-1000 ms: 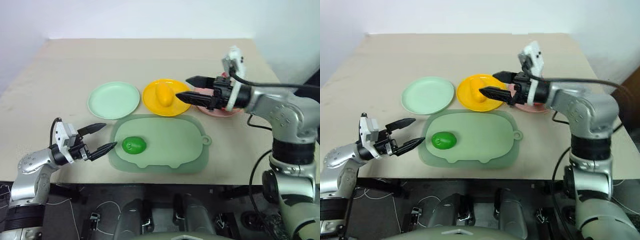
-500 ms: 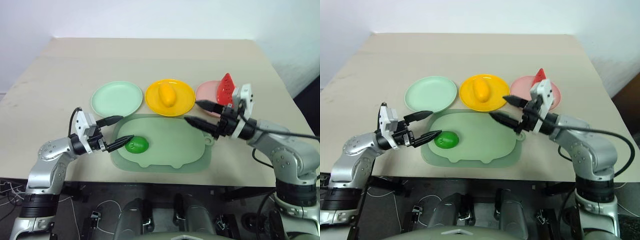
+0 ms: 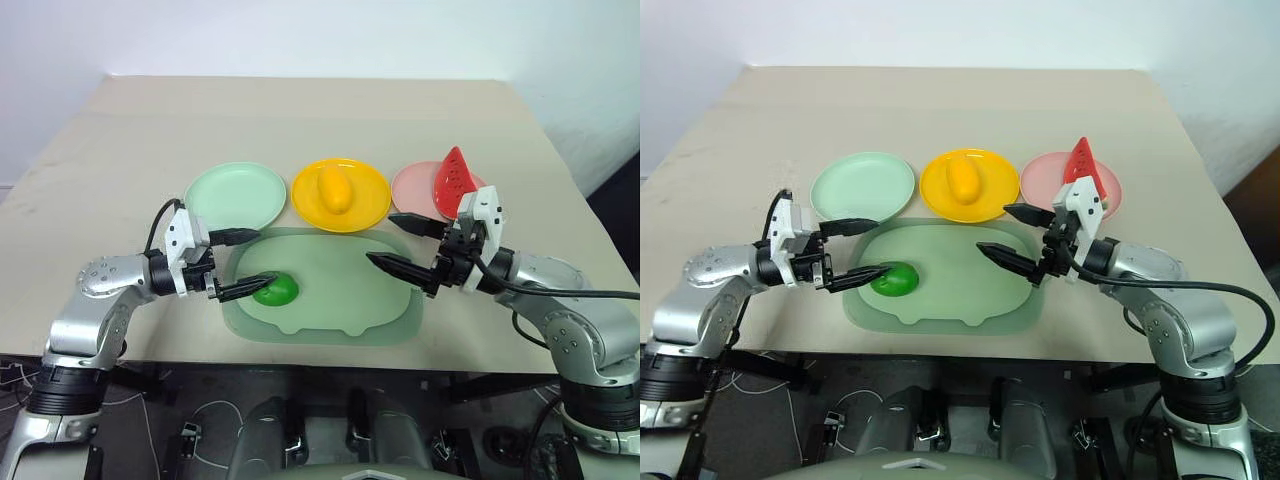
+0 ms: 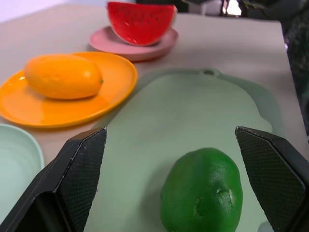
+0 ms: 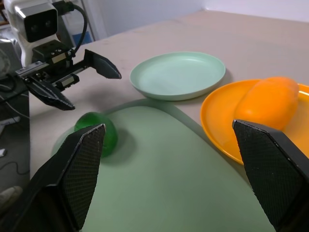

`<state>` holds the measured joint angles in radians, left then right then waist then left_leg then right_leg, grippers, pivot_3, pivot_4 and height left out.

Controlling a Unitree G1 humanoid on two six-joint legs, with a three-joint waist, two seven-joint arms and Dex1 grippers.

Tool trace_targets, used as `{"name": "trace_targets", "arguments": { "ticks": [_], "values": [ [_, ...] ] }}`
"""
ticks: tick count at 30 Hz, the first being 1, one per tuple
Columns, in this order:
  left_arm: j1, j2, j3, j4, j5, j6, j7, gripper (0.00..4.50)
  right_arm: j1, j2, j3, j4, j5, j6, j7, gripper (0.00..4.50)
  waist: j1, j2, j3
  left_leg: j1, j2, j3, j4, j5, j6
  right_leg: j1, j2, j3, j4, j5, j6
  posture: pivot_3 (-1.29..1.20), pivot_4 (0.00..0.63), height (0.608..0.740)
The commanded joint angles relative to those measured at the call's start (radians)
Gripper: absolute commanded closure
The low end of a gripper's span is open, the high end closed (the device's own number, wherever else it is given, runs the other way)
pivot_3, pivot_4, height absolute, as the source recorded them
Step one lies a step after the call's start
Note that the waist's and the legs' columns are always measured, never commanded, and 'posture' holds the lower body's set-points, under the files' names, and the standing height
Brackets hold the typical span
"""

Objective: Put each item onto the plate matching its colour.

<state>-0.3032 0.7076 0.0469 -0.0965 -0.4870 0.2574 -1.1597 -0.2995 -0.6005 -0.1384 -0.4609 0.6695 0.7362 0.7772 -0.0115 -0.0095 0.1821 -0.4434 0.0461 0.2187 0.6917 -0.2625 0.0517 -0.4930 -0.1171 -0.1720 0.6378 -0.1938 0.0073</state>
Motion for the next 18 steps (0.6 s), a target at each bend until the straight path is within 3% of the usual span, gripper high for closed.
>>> {"name": "trace_targets", "arguments": {
  "ticks": [1, 18],
  "values": [
    [-0.043, 0.027, -0.047, 0.017, 0.047, -0.011, -0.04, 0.0, 0.002, -0.017, 0.013, -0.025, -0.012, -0.028, 0.0, 0.02, 0.0, 0.0, 0.0, 0.0, 0.0, 0.0, 0.0, 0.0, 0.0, 0.0, 0.0, 0.0, 0.0, 0.0, 0.0, 0.0, 0.15, 0.696],
    [-0.185, -0.014, -0.186, 0.24, 0.155, -0.099, -0.201, 0.0, 0.003, -0.021, 0.031, -0.025, -0.064, -0.048, -0.035, 0.02, -0.001, 0.0, 0.0, 0.0, 0.0, -0.001, 0.001, 0.0, 0.0, 0.001, 0.0, -0.001, 0.0, 0.0, 0.0, 0.0, 0.15, 0.696]
  ]
}}
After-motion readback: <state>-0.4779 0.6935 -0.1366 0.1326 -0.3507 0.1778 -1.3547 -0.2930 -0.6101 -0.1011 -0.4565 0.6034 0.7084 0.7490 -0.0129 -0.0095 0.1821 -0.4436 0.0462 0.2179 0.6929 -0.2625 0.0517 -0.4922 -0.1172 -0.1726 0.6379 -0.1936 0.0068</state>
